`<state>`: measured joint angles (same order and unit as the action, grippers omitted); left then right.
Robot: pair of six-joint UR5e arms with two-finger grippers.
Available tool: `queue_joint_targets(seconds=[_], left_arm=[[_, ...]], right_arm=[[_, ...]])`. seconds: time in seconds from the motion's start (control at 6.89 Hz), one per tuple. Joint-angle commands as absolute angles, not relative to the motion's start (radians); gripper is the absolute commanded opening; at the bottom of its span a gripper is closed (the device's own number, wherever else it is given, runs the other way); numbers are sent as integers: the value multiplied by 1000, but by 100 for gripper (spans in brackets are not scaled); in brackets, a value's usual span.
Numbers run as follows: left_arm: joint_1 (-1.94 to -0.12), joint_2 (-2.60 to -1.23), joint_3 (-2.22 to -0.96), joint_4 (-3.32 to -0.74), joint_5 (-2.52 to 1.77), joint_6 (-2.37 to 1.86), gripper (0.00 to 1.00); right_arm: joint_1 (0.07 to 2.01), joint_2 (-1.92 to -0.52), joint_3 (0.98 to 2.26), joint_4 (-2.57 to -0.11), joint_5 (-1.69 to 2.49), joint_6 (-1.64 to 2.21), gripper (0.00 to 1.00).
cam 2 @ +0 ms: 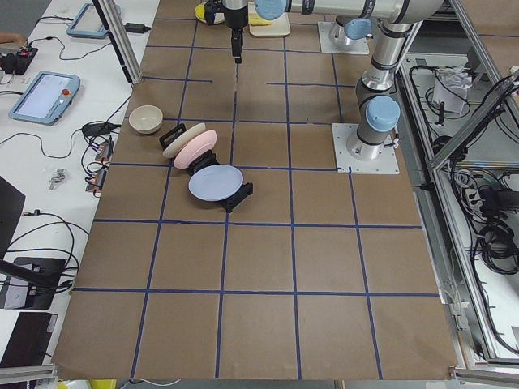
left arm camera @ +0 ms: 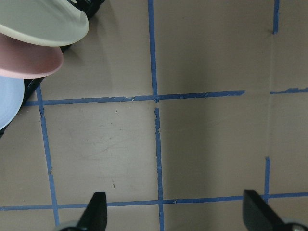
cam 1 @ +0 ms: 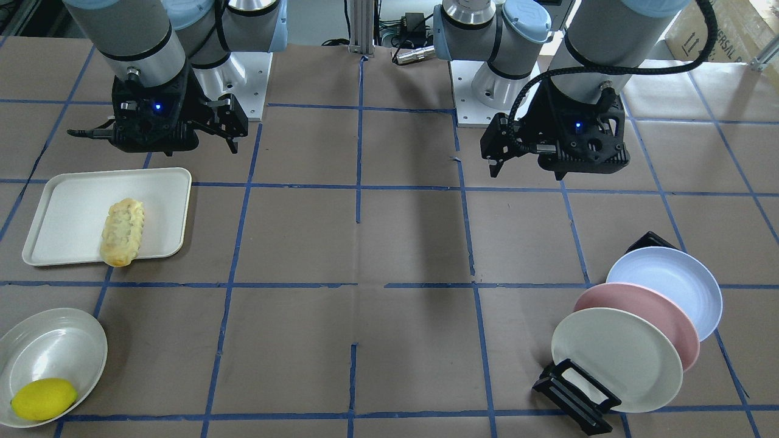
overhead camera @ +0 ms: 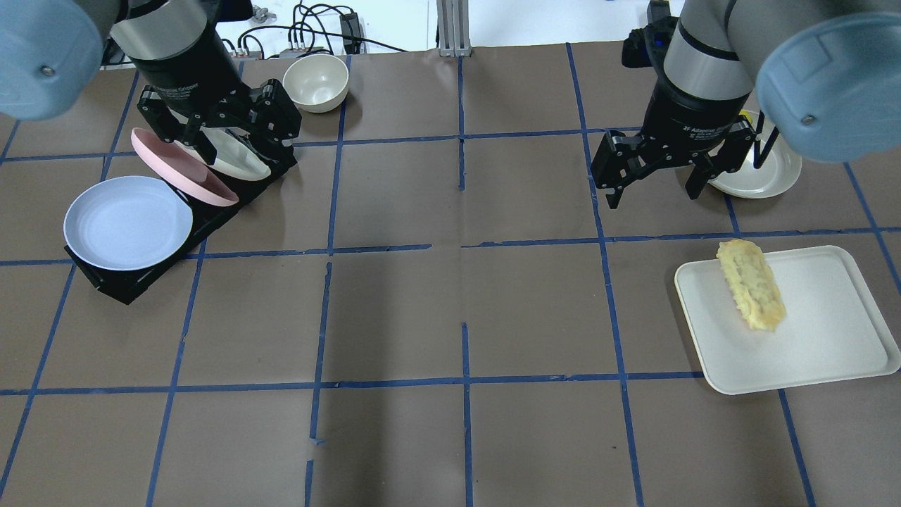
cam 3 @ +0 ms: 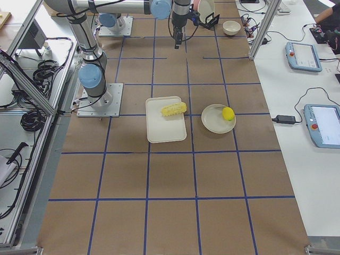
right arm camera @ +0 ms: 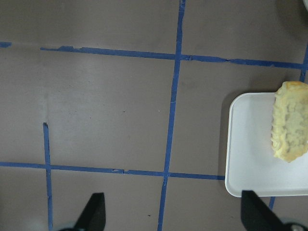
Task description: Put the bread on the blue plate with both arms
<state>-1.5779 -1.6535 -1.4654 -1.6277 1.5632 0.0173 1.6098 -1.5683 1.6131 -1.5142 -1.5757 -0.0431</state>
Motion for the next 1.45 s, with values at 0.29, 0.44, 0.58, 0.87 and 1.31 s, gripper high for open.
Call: queue_joint_targets(seconds=[0.29, 0.44, 0.58, 0.87, 1.31], left_arm=[[-1461, -1676, -1448, -1628, 1560, 81, 100], [-1357, -1693, -1437, -1629, 1556, 191, 100], [-1291, -1731, -1434, -1618, 1560, 301, 100], [-1131, -1855, -1367, -1600, 1559, 524, 100], [-990, -2072, -1214, -1575, 1560, 762, 99]], right_arm=[[1606, -1568, 1615, -1514, -1572, -46, 100], [1606, -1568, 1615, -1517, -1569, -51, 100], [1605, -1566, 1617, -1514, -1569, -52, 100], [1574, -1563, 1670, -1543, -1571, -178, 100], [1363, -1591, 1888, -1791, -1585, -510, 100]])
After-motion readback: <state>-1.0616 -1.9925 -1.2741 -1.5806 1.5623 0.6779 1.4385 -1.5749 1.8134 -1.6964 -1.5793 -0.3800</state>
